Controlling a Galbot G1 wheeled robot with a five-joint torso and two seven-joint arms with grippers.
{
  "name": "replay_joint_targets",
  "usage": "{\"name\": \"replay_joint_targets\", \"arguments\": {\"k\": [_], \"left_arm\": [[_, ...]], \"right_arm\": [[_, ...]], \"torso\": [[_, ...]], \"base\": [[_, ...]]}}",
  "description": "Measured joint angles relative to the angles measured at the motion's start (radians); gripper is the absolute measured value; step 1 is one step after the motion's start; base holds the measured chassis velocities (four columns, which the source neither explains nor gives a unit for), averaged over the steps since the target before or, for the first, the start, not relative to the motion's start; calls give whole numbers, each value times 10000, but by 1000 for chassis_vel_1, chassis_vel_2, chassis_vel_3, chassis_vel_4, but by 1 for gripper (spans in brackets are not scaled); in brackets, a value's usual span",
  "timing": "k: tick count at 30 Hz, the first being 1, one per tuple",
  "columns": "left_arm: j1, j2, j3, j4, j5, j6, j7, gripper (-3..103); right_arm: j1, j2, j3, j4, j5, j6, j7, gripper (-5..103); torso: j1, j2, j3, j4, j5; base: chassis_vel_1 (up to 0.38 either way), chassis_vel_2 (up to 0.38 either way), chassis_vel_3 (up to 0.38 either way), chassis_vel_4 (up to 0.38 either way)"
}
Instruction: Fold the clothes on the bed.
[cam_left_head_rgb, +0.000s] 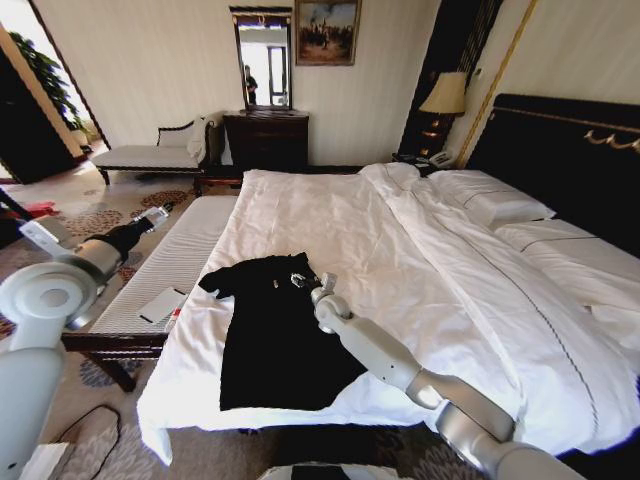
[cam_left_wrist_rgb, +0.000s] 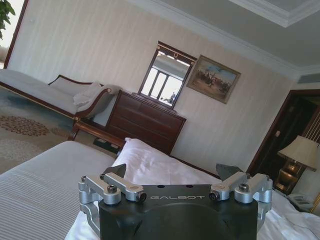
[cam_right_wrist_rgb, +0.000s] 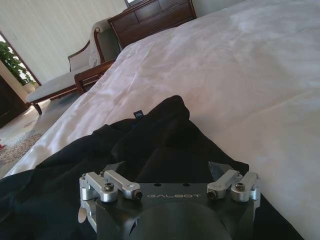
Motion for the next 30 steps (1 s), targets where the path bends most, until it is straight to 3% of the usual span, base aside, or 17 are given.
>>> {"name": "replay_joint_targets", "arguments": {"k": [3,16,17,19,23,25,28,30], "left_arm": [[1,55,-27,19,-4,1,-12,100],[13,26,-44,16,-4,12,-58,100],[20,31,-50,18,-4,12,-59,100],[20,34,-50,23,-5,12,-60,100],[-23,39,-54,71,-8,12,-64,100],[-26,37,-54,74,-7,13,-64,100],[-16,16,-53,104,-3,12,-66,100],[-14,15,-54,117,0,13,-66,100]], "right_arm": [[139,97,5,-238,-23,-6,-58,99],[509,438,-41,-1487,-680,-51,-448,101],[510,450,-39,-1558,-745,-45,-476,96],[509,450,-39,-1578,-771,-43,-488,96],[493,455,-86,-1719,-949,-18,-541,74],[488,455,-87,-1724,-962,-10,-553,74],[473,445,-87,-1744,-1041,87,-666,58],[470,443,-84,-1747,-1065,116,-683,58]], "torso": [[0,0,0,0,0],[0,0,0,-1,0],[0,0,0,-1,-1],[0,0,0,-1,-1],[0,0,0,-1,0],[0,0,0,-1,0],[0,0,0,-2,-1],[0,-1,0,-1,-1]], "base": [[0,0,0,0],[0,0,0,0],[0,0,0,0],[0,0,0,0],[0,0,0,0],[0,0,0,0],[0,0,0,0],[0,0,0,0]]}}
